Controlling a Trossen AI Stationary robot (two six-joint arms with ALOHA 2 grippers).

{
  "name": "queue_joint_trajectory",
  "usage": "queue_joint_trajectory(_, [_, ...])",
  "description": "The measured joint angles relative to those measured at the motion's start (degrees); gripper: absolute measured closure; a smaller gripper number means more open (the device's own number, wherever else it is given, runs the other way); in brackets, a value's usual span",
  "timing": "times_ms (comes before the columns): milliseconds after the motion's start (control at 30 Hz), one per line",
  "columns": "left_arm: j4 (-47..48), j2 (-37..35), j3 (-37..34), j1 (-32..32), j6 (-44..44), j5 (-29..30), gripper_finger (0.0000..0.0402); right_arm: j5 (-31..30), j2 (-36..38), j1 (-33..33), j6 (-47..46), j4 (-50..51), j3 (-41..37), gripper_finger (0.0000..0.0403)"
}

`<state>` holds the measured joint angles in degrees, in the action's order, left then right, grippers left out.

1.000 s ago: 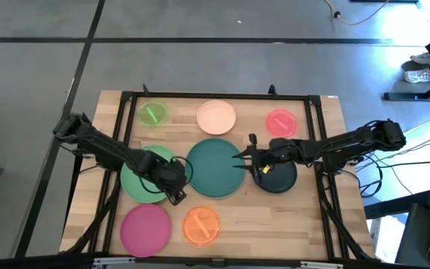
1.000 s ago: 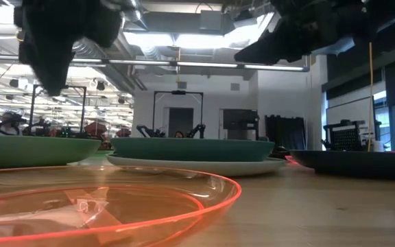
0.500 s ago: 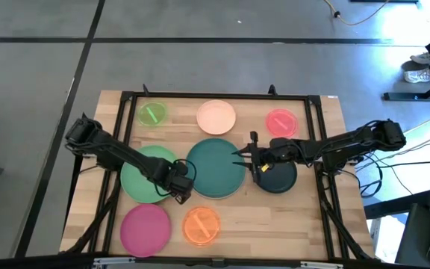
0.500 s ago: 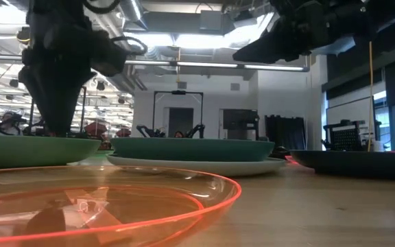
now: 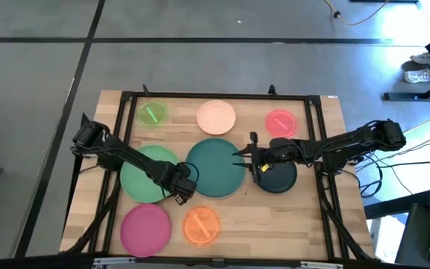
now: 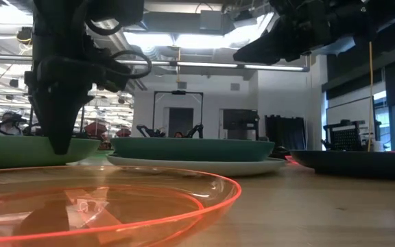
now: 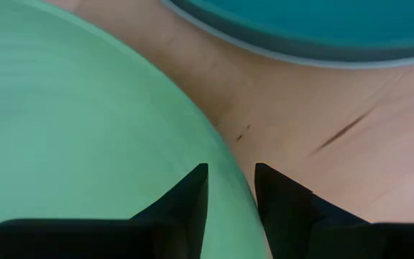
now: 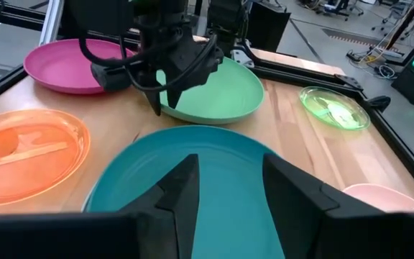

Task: Stack plastic plates
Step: Stack the light green plate on top of the blue plate

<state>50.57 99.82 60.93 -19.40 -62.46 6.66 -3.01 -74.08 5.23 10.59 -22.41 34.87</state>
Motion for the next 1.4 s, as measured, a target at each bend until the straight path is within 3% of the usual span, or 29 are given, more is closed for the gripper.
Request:
queue_joint_trajectory(367, [1.6,0.3,0.1,-0.1,2.2,1.0,0.0392,0.0,0.0,0.0,-2.7,-0.1,0.0,0.0258])
queue_joint_trajectory(567, [16.5,0.4,3.9,-0.1,2.6,2.0,0.0393,0.0,0.0,0.0,-2.7,-0.1,0.0,0.0258])
queue_joint_trajectory(700, [24.6,0.4,8.0,-0.4,2.2,5.9,0.0394,0.0,0.0,0.0,-2.7,-0.2,0.0,0.0258])
queue_joint_trajectory(900, [25.4,0.4,16.3,-1.5,8.8,15.6,0.0393,0.0,0.0,0.0,-1.9,-0.2,0.0,0.0258])
queue_joint_trajectory(1000, [21.7,0.4,19.2,-2.1,15.3,20.6,0.0393,0.0,0.0,0.0,-1.4,-0.1,0.0,0.0258])
queue_joint_trajectory(1100, [11.4,0.4,20.0,-2.4,25.4,23.9,0.0393,0.0,0.0,0.0,-1.4,-0.1,0.0,0.0258])
queue_joint_trajectory(1267, [-8.5,0.4,17.0,-2.2,40.5,19.9,0.0392,0.0,0.0,0.0,-1.3,1.2,0.0,0.0258])
queue_joint_trajectory(1400, [-18.4,0.4,13.1,-1.9,45.7,17.6,0.0391,0.0,0.0,0.0,0.3,2.6,0.0,0.0258])
